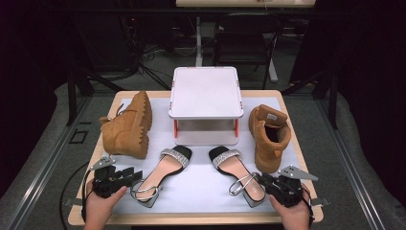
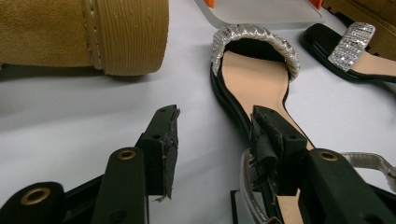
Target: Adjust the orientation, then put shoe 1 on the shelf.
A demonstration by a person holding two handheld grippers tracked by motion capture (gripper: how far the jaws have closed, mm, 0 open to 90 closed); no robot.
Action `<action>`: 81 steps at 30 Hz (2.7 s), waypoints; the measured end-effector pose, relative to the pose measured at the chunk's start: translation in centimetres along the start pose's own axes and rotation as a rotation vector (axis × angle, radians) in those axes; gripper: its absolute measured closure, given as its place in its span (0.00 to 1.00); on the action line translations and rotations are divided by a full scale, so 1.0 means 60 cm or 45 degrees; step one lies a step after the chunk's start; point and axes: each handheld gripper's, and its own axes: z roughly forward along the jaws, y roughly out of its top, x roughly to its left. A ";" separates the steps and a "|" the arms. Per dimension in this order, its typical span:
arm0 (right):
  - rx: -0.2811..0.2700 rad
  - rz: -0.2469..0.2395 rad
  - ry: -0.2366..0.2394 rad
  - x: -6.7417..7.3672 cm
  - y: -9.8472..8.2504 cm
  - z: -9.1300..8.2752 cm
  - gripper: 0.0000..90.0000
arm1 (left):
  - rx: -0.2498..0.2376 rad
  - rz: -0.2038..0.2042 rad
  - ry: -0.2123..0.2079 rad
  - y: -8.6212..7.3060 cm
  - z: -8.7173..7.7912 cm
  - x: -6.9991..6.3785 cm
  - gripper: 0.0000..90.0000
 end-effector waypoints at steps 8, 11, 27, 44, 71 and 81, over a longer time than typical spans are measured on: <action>0.002 0.021 0.049 -0.003 0.000 -0.027 0.58 | 0.009 0.042 0.010 0.005 -0.003 -0.010 0.53; -0.004 0.013 0.055 -0.001 0.006 -0.033 0.52 | 0.025 0.063 0.014 0.010 -0.006 -0.013 0.52; -0.010 -0.091 0.044 0.021 0.036 -0.038 0.45 | 0.067 0.176 0.051 0.023 0.000 -0.047 0.50; 0.066 -0.204 0.059 0.051 0.069 0.010 0.43 | 0.171 0.288 0.052 0.056 0.030 -0.080 0.42; 0.153 -0.245 0.057 0.060 0.076 0.048 0.38 | 0.347 0.398 0.226 0.039 0.101 -0.121 0.39; 0.255 -0.265 0.007 0.073 0.074 0.082 0.38 | 0.370 0.407 0.249 0.031 0.109 -0.122 0.38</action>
